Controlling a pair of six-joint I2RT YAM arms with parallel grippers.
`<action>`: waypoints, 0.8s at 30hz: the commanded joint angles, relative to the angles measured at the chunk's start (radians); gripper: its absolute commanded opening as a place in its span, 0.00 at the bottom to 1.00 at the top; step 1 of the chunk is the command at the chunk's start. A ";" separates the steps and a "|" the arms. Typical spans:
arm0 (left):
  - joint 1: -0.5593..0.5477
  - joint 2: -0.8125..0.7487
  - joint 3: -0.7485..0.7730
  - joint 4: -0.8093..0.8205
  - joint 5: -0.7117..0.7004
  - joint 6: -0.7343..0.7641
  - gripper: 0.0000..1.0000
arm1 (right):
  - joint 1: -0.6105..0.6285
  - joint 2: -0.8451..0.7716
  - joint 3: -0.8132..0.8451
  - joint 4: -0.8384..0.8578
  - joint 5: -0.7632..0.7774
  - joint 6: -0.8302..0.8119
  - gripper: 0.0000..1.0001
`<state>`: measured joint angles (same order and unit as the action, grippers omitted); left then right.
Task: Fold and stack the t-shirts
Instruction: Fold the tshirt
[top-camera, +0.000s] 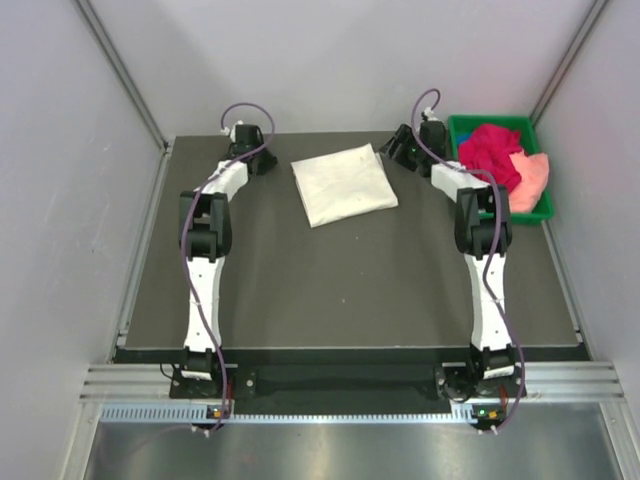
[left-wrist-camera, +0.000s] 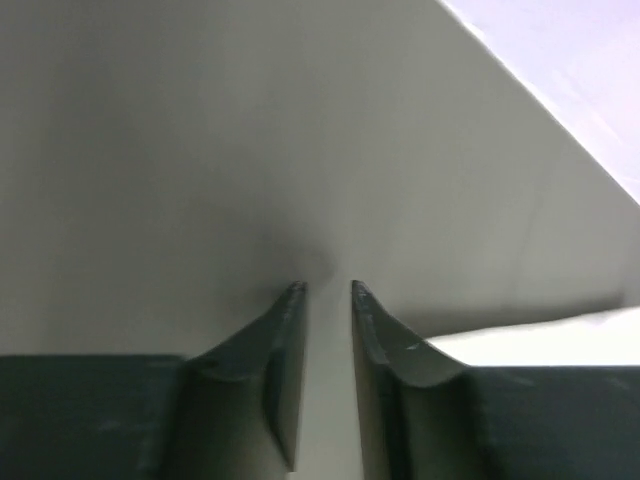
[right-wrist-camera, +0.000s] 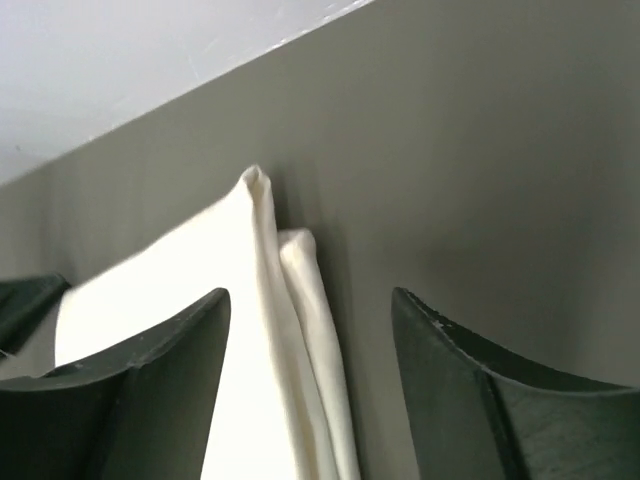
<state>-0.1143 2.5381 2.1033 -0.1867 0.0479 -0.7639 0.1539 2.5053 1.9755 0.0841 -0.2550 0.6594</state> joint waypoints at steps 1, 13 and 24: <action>0.013 -0.186 -0.051 -0.049 -0.038 0.047 0.31 | -0.045 -0.206 -0.050 -0.044 -0.055 -0.184 0.66; -0.106 -0.493 -0.479 0.013 0.240 0.129 0.30 | -0.045 -0.263 -0.275 -0.218 -0.363 -0.417 0.67; -0.248 -0.403 -0.526 -0.138 -0.061 0.139 0.28 | 0.015 -0.390 -0.539 -0.166 -0.314 -0.452 0.42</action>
<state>-0.3847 2.0979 1.5333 -0.2436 0.1867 -0.6544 0.1318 2.1906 1.5066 -0.1005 -0.5930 0.2409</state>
